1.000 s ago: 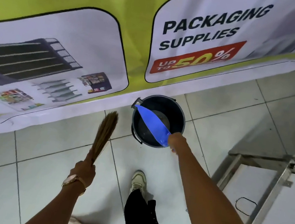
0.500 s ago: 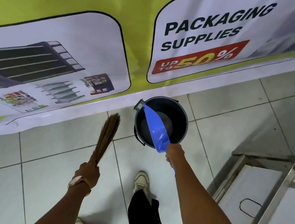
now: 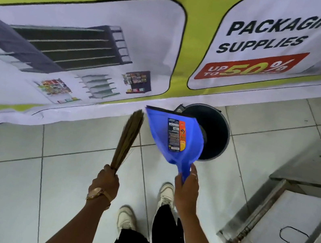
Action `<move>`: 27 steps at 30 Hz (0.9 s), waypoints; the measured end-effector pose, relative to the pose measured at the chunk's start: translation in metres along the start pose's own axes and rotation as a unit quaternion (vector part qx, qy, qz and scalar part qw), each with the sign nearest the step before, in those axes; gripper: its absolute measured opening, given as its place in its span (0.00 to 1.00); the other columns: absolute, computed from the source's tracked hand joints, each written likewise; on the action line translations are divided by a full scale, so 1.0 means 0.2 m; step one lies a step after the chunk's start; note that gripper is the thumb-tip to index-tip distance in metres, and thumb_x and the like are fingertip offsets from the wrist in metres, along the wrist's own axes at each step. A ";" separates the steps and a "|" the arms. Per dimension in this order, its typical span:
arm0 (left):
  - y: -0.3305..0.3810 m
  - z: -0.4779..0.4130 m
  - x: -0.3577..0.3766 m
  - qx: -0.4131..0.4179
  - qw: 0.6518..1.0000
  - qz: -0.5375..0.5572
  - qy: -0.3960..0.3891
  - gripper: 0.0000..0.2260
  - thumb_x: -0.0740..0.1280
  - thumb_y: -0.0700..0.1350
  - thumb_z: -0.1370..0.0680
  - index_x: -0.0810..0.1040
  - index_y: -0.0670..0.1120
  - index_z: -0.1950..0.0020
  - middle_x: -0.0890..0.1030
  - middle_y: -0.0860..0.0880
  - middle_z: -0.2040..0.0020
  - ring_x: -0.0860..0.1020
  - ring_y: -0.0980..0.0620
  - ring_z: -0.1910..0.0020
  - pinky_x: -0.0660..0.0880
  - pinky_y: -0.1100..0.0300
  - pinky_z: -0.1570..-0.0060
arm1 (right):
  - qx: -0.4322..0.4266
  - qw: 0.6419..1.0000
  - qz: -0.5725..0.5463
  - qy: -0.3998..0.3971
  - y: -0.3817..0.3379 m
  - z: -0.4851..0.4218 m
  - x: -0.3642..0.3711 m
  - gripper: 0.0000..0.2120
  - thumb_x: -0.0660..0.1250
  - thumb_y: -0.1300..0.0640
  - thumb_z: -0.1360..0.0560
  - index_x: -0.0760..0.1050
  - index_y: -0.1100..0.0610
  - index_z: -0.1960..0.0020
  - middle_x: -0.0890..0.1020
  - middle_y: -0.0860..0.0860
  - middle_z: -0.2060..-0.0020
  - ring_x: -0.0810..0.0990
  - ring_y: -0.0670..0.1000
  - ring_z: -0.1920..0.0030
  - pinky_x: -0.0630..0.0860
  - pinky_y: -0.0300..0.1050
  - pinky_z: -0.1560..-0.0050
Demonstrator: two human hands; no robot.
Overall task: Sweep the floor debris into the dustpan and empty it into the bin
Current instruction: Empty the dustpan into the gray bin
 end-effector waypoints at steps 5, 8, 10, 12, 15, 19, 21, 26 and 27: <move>-0.36 -0.08 0.08 -0.031 0.998 0.033 0.047 0.10 0.55 0.47 0.19 0.68 0.42 0.43 0.79 0.40 0.48 0.79 0.35 0.51 0.72 0.50 0.54 | 0.010 0.999 -0.027 -0.028 0.13 0.26 0.32 0.21 0.65 0.64 0.24 0.69 0.60 0.32 0.79 0.54 0.42 0.79 0.54 0.45 0.70 0.37 0.49; -0.58 -0.32 0.23 -0.045 0.996 0.032 0.074 0.12 0.55 0.47 0.19 0.66 0.41 0.40 0.79 0.39 0.47 0.79 0.34 0.50 0.73 0.47 0.52 | 0.002 0.999 -0.015 -0.046 0.28 0.18 0.63 0.22 0.66 0.66 0.26 0.69 0.60 0.34 0.79 0.53 0.44 0.79 0.53 0.48 0.70 0.38 0.52; -0.70 -0.50 0.34 -0.049 0.996 0.009 0.080 0.15 0.56 0.46 0.19 0.65 0.40 0.36 0.78 0.38 0.46 0.78 0.33 0.50 0.74 0.45 0.51 | -0.009 0.998 0.004 -0.060 0.36 0.08 0.82 0.21 0.65 0.68 0.28 0.69 0.60 0.36 0.77 0.54 0.44 0.79 0.55 0.47 0.68 0.37 0.52; -0.79 -0.72 0.50 -0.045 0.996 -0.021 0.076 0.19 0.56 0.47 0.19 0.62 0.39 0.31 0.77 0.36 0.45 0.78 0.32 0.49 0.74 0.43 0.50 | -0.026 0.997 0.026 -0.069 0.49 -0.08 1.02 0.20 0.65 0.69 0.29 0.69 0.62 0.38 0.76 0.56 0.46 0.78 0.57 0.47 0.66 0.35 0.54; -0.85 -1.02 0.73 -0.052 0.997 -0.027 0.044 0.23 0.55 0.46 0.18 0.56 0.39 0.26 0.75 0.34 0.40 0.76 0.32 0.43 0.72 0.42 0.44 | -0.036 0.996 0.065 -0.058 0.70 -0.36 1.25 0.18 0.64 0.70 0.30 0.70 0.64 0.41 0.76 0.60 0.47 0.78 0.61 0.47 0.72 0.45 0.50; -0.91 -1.33 1.07 -0.018 0.998 -0.055 0.023 0.24 0.54 0.47 0.18 0.53 0.37 0.25 0.74 0.33 0.38 0.74 0.31 0.40 0.70 0.42 0.42 | -0.050 0.987 0.136 -0.066 1.01 -0.66 1.44 0.18 0.64 0.68 0.29 0.68 0.64 0.39 0.76 0.61 0.45 0.77 0.63 0.46 0.75 0.55 0.47; -0.90 -1.45 1.19 -0.010 0.999 -0.050 0.020 0.22 0.55 0.45 0.18 0.55 0.38 0.27 0.74 0.33 0.39 0.74 0.31 0.41 0.70 0.41 0.43 | -0.051 0.982 0.166 -0.069 1.11 -0.78 1.48 0.19 0.65 0.67 0.28 0.67 0.64 0.38 0.77 0.61 0.44 0.76 0.63 0.45 0.76 0.58 0.45; -0.84 -1.68 1.34 0.027 0.996 -0.083 0.024 0.18 0.57 0.40 0.20 0.59 0.37 0.32 0.74 0.34 0.40 0.75 0.32 0.42 0.71 0.41 0.45 | -0.023 0.973 0.224 -0.048 1.31 -0.94 1.52 0.21 0.64 0.66 0.26 0.65 0.63 0.34 0.77 0.62 0.41 0.76 0.64 0.41 0.73 0.62 0.39; -0.84 -1.72 1.34 0.028 0.995 -0.095 0.032 0.18 0.58 0.39 0.21 0.60 0.37 0.32 0.75 0.34 0.41 0.76 0.32 0.42 0.72 0.41 0.46 | -0.015 0.970 0.239 -0.037 1.34 -0.96 1.52 0.21 0.64 0.66 0.26 0.65 0.62 0.34 0.76 0.62 0.40 0.75 0.64 0.41 0.72 0.62 0.38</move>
Point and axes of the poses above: each hand's wrist, its own z-axis away from the middle knuckle, its own x-axis out of the palm, y = z × x, the point moved 1 cm from there along -z, towards the middle knuckle
